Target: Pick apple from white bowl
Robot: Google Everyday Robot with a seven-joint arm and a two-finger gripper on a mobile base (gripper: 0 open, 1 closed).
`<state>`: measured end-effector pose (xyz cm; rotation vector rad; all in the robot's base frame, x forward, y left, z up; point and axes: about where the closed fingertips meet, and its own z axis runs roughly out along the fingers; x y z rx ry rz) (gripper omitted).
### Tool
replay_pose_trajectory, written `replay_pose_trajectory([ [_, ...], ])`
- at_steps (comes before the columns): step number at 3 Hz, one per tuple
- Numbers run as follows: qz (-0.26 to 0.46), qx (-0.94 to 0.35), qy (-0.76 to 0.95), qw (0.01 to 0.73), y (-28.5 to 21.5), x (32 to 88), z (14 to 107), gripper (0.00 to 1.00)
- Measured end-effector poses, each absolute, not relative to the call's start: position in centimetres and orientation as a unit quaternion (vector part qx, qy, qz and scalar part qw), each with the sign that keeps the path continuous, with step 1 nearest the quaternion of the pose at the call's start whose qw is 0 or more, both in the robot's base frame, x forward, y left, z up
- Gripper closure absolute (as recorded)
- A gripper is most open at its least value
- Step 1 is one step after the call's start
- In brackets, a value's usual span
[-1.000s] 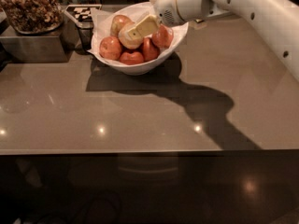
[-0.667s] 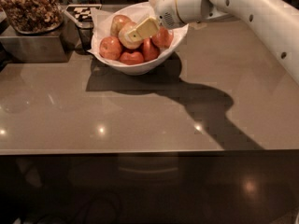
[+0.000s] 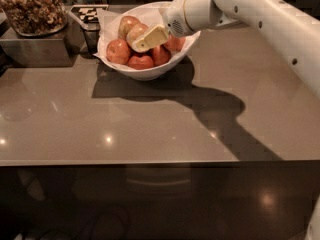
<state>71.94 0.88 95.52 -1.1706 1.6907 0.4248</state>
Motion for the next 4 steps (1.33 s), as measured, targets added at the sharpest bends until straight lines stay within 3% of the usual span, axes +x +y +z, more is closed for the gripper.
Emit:
replay_pose_trajectory([
  [4,0.197,-0.5,0.7,0.47,3.0,74.5,93.1,0.14],
])
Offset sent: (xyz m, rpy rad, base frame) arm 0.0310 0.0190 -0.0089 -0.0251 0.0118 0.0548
